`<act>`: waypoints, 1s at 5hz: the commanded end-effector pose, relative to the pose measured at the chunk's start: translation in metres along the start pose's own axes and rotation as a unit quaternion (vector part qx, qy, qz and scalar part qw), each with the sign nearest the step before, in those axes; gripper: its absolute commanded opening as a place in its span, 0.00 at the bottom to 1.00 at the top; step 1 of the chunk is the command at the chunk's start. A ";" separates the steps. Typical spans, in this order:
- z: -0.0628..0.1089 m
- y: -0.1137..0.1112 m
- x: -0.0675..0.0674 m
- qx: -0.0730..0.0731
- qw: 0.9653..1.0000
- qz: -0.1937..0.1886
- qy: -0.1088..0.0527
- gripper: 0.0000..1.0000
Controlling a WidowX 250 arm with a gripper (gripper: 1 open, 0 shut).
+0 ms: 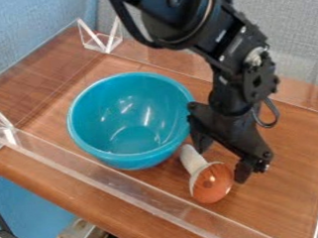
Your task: Remove the mushroom from inside the blue bowl and put it on the table
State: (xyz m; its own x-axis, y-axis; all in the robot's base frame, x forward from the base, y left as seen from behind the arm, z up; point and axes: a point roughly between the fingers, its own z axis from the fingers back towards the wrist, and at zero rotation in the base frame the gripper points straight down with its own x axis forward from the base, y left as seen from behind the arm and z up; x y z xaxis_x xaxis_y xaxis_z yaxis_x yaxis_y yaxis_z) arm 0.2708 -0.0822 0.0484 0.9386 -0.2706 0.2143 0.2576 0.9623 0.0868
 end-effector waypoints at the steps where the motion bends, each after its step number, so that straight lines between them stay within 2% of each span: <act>1: -0.001 0.009 0.008 0.006 1.000 0.013 -0.012 1.00; 4: -0.014 0.014 0.010 0.012 1.000 0.015 -0.004 1.00; 5: -0.016 0.015 0.011 0.014 1.000 0.017 -0.003 0.00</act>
